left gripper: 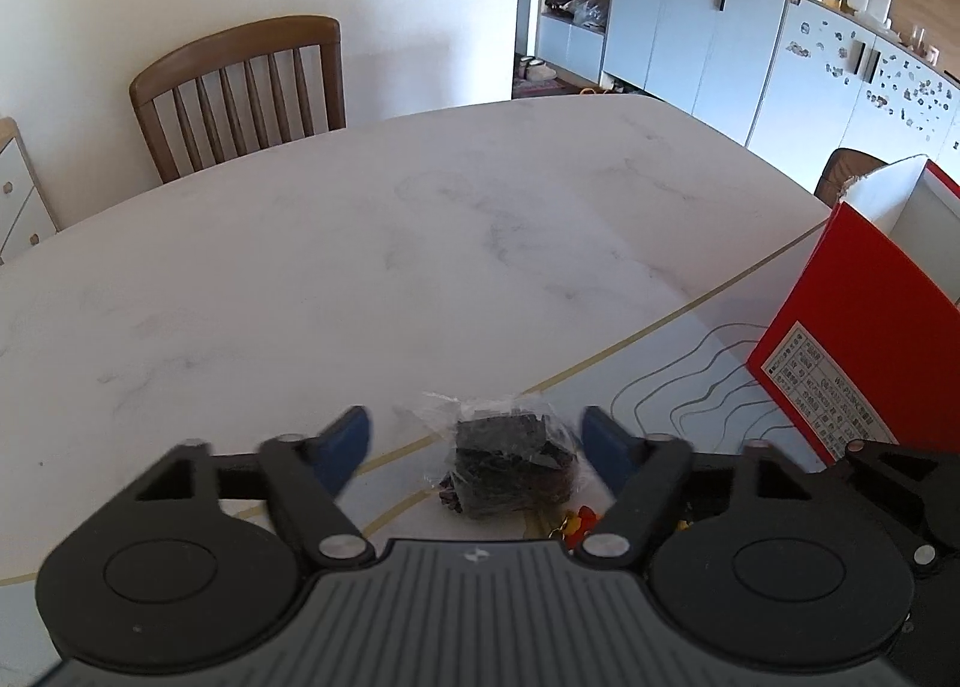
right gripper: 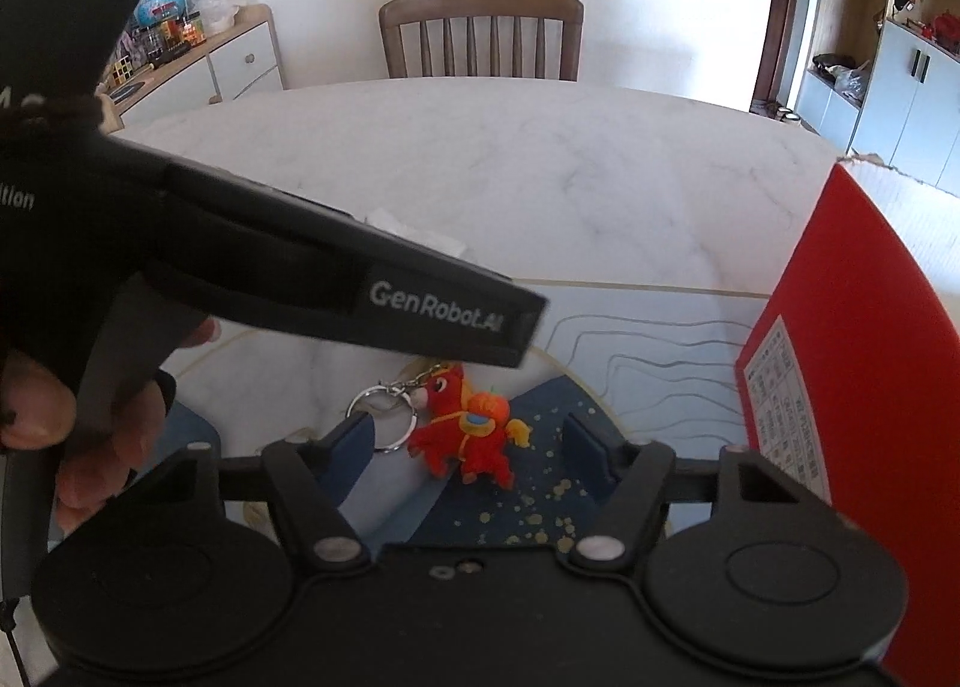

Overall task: Organize objects
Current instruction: 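Grasp the black bead bag with left tool while right tool grasps the red horse keychain, then carry the bead bag and horse keychain into the red shoebox with both tools, then open both tools to release the bead bag and horse keychain in the box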

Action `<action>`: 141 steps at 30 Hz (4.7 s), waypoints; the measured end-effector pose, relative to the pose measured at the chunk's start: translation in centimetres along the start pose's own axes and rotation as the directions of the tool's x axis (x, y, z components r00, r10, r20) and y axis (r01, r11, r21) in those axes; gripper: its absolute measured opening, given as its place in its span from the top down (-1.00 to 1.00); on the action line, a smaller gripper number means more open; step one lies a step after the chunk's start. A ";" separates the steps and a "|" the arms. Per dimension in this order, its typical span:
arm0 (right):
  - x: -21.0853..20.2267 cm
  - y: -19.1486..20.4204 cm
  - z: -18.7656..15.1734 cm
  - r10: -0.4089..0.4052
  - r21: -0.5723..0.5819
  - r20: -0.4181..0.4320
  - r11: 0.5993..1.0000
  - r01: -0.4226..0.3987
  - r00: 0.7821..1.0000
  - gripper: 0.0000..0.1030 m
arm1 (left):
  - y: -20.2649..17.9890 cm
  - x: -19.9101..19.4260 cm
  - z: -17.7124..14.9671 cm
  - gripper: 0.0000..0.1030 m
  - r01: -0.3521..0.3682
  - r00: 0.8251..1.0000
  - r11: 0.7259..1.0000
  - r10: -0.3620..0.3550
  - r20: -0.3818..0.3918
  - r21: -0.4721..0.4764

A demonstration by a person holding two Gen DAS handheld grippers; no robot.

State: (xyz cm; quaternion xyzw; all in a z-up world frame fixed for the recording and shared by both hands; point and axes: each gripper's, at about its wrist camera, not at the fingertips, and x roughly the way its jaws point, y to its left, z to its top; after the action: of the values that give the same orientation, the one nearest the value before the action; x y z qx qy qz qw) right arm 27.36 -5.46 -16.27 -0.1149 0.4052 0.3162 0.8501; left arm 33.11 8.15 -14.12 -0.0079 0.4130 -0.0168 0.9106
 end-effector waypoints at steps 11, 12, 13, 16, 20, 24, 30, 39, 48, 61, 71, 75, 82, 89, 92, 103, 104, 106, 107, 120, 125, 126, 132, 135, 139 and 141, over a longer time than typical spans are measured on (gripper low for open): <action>-0.5 0.4 -0.1 -0.026 -0.017 0.011 1.000 0.026 1.000 0.22 | 0.5 -0.3 -0.1 0.21 0.011 1.000 1.000 -0.011 0.003 -0.013; -0.5 0.5 0.0 -0.031 -0.022 0.010 0.999 0.032 0.999 0.22 | 0.5 -0.5 -0.1 0.22 0.009 1.000 1.000 -0.009 0.003 -0.013; -0.5 0.6 0.1 -0.036 -0.027 0.010 0.999 0.036 0.999 0.23 | 0.6 -0.7 0.0 0.22 0.011 1.000 1.000 -0.011 0.005 -0.014; -0.4 0.7 0.8 -0.042 -0.024 0.009 0.999 0.043 0.999 0.27 | 1.0 -1.4 0.1 0.26 0.004 1.000 1.000 -0.004 -0.007 -0.026; -0.9 0.7 1.2 -0.042 -0.010 0.006 0.999 0.042 0.999 0.29 | 1.4 -2.9 0.0 0.27 0.005 1.000 0.999 -0.005 -0.008 -0.034; -2.1 0.2 1.3 -0.027 0.025 0.007 0.999 0.027 1.000 0.30 | 1.5 -4.6 -0.2 0.28 0.006 1.000 0.999 -0.006 -0.005 -0.036; -4.8 -0.6 1.5 0.003 0.070 0.014 0.998 -0.004 1.000 0.30 | 1.3 -7.8 -0.3 0.28 0.030 0.999 0.999 -0.030 0.010 -0.032; -9.8 -1.4 2.0 0.045 0.084 0.049 0.995 -0.049 0.998 0.30 | -0.6 -12.6 -0.6 0.28 0.068 0.997 0.998 -0.068 0.022 -0.017; -15.6 -3.8 1.7 0.058 0.067 0.094 0.996 -0.064 0.994 0.30 | -4.1 -17.7 0.1 0.28 0.084 0.995 0.996 -0.086 0.051 0.032; -21.3 -9.5 1.1 0.055 0.053 0.130 0.997 -0.062 0.990 0.30 | -12.7 -20.2 1.3 0.28 0.116 0.991 0.988 -0.122 0.054 0.102; -22.9 -15.9 0.1 0.024 0.064 0.138 0.997 -0.033 0.990 0.30 | -19.8 -18.0 2.3 0.28 0.133 0.990 0.980 -0.139 0.037 0.146; -22.9 -18.9 -0.4 0.004 0.072 0.138 0.997 -0.014 0.990 0.30 | -22.1 -16.6 2.8 0.28 0.132 0.990 0.979 -0.138 0.024 0.157; -22.3 -23.6 -1.0 -0.038 0.071 0.123 0.997 0.029 0.992 0.30 | -25.1 -13.8 3.8 0.28 0.127 0.992 0.978 -0.128 -0.003 0.168; -20.6 -26.8 -1.2 -0.055 0.076 0.097 0.996 0.048 0.994 0.30 | -26.6 -11.0 5.1 0.28 0.096 0.995 0.981 -0.094 -0.023 0.171; -19.8 -27.5 -0.9 -0.050 0.069 0.093 0.997 0.043 0.994 0.30 | -27.1 -9.6 5.7 0.28 0.084 0.996 0.982 -0.080 -0.033 0.170; -14.7 -28.2 0.6 -0.024 0.025 0.058 0.999 0.023 0.998 0.30 | -28.7 -4.6 6.9 0.28 0.083 0.995 0.979 -0.070 -0.075 0.186; -14.3 -28.2 0.6 -0.023 0.020 0.056 1.000 0.022 0.998 0.30 | -28.7 -4.2 6.9 0.28 0.080 0.995 0.980 -0.066 -0.081 0.184; -13.8 -28.5 0.5 -0.023 0.020 0.063 1.000 0.022 0.998 0.31 | -28.7 -3.4 6.8 0.28 0.073 0.994 0.981 -0.058 -0.087 0.182; -13.5 -28.6 0.5 -0.023 0.025 0.056 0.999 0.021 0.998 0.31 | -28.7 -3.1 6.7 0.28 0.075 0.994 0.980 -0.059 -0.092 0.182; -11.5 -29.7 -1.1 0.029 0.039 -0.051 0.999 -0.027 0.998 0.29 | -28.4 -1.1 6.0 0.26 0.109 0.988 0.982 -0.089 -0.129 0.157; -11.8 -29.6 -1.3 0.037 0.038 -0.064 0.999 -0.035 0.997 0.26 | -28.2 -1.1 5.9 0.24 0.127 0.986 0.981 -0.108 -0.129 0.147; -11.9 -29.6 -1.4 0.037 0.036 -0.064 0.999 -0.035 0.997 0.26 | -28.2 -1.1 5.8 0.24 0.128 0.986 0.981 -0.110 -0.129 0.145; -13.2 -29.5 -1.6 0.039 0.039 -0.053 0.999 -0.037 0.998 0.23 | -28.3 -2.2 5.6 -0.05 0.115 0.990 0.982 -0.101 -0.100 0.151; -14.1 -29.6 -1.7 0.042 0.051 -0.042 0.998 -0.039 0.998 0.22 | -28.1 -3.0 5.6 -0.10 0.118 0.991 0.983 -0.107 -0.083 0.141; -15.5 -29.2 -1.8 0.044 0.066 -0.023 0.997 -0.043 0.999 0.21 | -27.8 -4.7 5.6 -0.10 0.119 0.992 0.982 -0.112 -0.053 0.149; -16.3 -28.8 -1.8 0.043 0.071 -0.007 0.997 -0.042 0.999 0.20 | -27.5 -5.8 5.5 -0.11 0.124 0.992 0.981 -0.120 -0.032 0.149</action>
State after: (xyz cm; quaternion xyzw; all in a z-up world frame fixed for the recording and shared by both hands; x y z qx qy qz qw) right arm 36.71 -35.80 -6.77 -0.0775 0.4220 0.3193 0.8450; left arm 32.77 -19.10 -5.31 0.0359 0.4194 -0.1039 0.9011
